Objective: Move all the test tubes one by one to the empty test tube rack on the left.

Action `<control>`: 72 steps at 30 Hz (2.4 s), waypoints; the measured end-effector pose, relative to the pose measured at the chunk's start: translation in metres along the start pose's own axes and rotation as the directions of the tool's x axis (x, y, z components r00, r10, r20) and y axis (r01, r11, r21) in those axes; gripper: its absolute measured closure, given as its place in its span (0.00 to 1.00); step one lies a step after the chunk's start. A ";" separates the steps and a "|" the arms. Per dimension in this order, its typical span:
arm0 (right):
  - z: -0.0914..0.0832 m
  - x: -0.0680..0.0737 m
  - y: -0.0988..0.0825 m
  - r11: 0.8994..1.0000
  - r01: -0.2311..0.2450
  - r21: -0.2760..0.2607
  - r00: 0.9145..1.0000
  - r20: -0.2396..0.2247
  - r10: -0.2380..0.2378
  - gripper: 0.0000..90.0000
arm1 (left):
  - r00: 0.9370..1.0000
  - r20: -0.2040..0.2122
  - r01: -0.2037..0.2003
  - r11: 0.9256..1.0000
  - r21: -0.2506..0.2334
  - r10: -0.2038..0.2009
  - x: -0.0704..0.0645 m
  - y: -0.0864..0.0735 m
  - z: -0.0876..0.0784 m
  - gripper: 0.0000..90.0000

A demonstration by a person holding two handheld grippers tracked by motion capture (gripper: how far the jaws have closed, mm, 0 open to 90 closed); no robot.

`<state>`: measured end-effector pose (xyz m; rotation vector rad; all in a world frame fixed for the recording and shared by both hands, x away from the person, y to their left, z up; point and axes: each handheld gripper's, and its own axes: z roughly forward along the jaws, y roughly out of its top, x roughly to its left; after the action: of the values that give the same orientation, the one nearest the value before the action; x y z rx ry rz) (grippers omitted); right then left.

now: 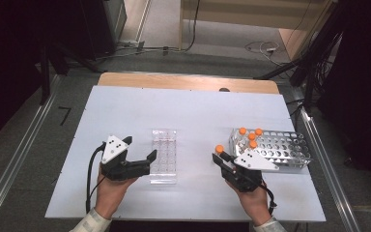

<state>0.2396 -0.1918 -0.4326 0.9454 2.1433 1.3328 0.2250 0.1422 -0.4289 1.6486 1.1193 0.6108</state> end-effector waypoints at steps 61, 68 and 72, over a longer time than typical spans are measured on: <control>0.021 0.018 -0.001 0.999 0.015 0.035 0.996 -0.089 -0.012 0.38 | 0.942 0.324 -0.079 0.996 -0.038 0.087 -0.054 0.042 0.051 0.78; 0.020 0.017 -0.003 0.999 0.007 0.047 0.997 -0.072 -0.004 0.37 | 0.955 0.292 -0.030 0.998 -0.061 0.047 -0.030 0.054 0.044 0.78; 0.020 0.017 -0.006 0.998 0.005 0.058 0.998 -0.063 -0.001 0.37 | 0.970 0.237 -0.027 0.997 -0.076 0.045 -0.014 0.059 0.043 0.78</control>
<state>0.2402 -0.1688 -0.4467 0.9338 2.2417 1.3216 0.2760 0.1067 -0.3883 1.6345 0.8848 0.4562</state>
